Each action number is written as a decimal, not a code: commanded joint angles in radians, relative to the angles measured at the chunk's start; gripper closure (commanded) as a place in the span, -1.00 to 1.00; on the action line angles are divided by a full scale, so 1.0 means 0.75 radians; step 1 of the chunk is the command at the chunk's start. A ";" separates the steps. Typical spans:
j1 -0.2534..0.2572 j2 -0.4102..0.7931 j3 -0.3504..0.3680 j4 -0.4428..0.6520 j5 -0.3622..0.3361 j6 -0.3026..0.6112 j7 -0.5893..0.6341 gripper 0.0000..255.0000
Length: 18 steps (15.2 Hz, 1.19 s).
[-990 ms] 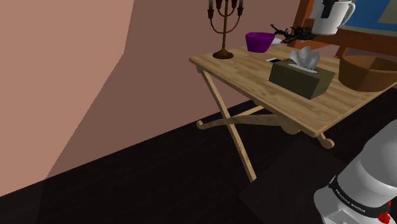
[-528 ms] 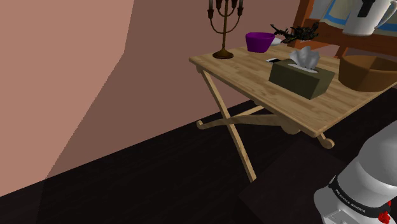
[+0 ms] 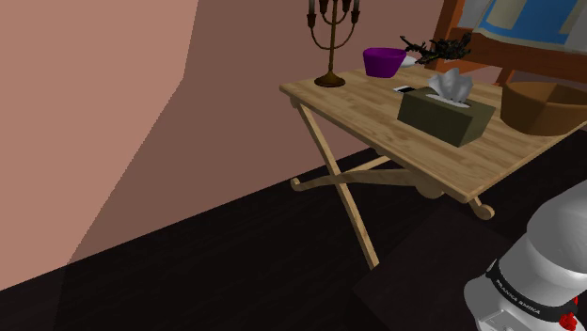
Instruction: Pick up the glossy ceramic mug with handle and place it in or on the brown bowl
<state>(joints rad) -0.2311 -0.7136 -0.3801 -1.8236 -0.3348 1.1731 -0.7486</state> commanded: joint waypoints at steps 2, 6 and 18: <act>-0.008 -0.043 -0.007 -0.077 -0.014 0.035 0.000 1.00; -0.017 -0.090 -0.013 -0.184 -0.024 0.095 0.016 1.00; -0.039 -0.198 -0.038 -0.444 -0.057 0.248 0.051 1.00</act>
<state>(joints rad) -0.2596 -0.8589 -0.4071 -2.1491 -0.3763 1.3537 -0.7109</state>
